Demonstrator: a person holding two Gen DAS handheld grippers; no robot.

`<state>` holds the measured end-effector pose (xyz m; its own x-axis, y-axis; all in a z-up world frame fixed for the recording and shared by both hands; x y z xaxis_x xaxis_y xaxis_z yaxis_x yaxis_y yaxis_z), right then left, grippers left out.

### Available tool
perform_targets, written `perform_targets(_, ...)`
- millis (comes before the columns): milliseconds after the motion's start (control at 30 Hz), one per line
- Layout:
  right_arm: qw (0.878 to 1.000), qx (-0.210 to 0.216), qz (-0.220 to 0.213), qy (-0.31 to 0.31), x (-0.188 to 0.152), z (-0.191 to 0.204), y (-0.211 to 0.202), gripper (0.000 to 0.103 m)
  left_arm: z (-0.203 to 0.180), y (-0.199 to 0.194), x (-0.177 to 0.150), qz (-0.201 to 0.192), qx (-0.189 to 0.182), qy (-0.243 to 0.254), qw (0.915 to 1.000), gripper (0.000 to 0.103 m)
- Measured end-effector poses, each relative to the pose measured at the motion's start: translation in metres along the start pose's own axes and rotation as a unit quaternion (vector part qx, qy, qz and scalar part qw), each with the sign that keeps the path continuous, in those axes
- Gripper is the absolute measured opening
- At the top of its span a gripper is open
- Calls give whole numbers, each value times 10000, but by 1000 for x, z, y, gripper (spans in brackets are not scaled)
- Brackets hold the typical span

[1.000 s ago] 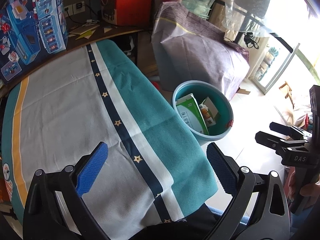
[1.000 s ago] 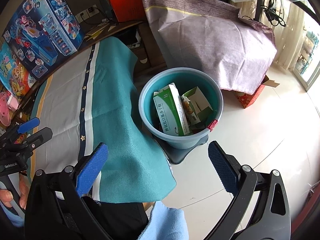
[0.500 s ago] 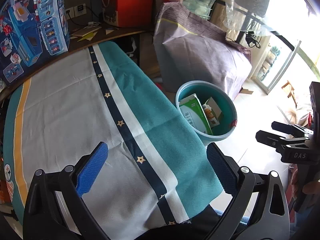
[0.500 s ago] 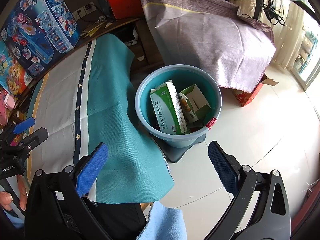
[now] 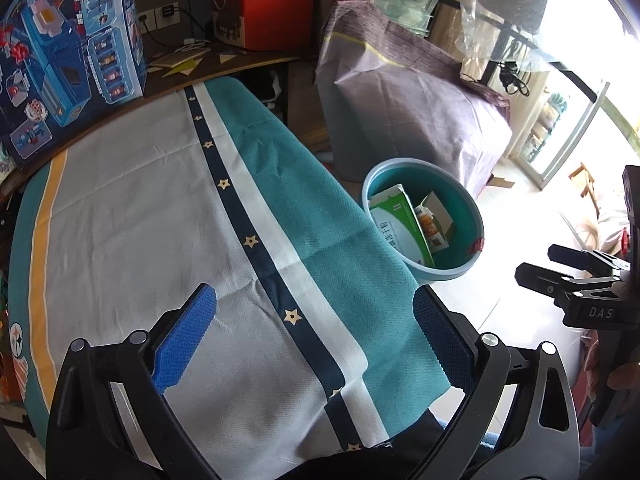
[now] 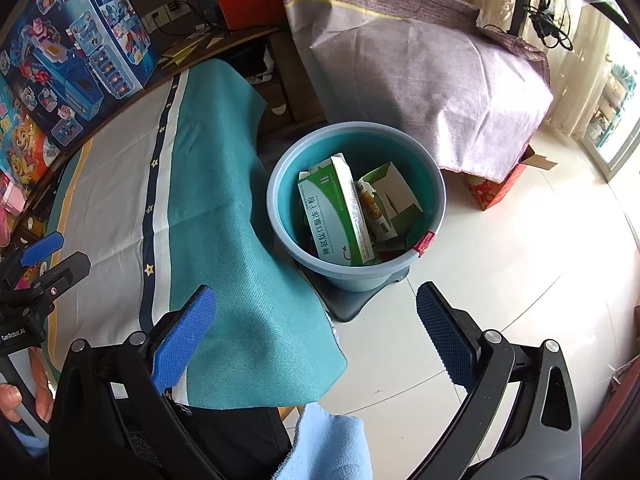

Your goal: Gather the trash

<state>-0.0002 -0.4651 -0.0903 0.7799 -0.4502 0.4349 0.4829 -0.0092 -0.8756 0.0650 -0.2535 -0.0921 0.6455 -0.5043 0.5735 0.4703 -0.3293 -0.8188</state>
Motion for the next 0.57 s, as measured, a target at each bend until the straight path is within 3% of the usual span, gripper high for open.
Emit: perform_targets(567, 10000, -52, 17, 66, 2, -6, 6, 96, 6, 9, -4, 129, 70, -75, 9999, 99)
Point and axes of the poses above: each gripper's, at about its wrist camera, not at the fingertips, and y roughly the way its jaws point, z to its left, x to its top, the point moved 10 cm from there along y, roughly the way its jaws point, and after that the axes turned 9 degrees about y, right-handed, at the moved point
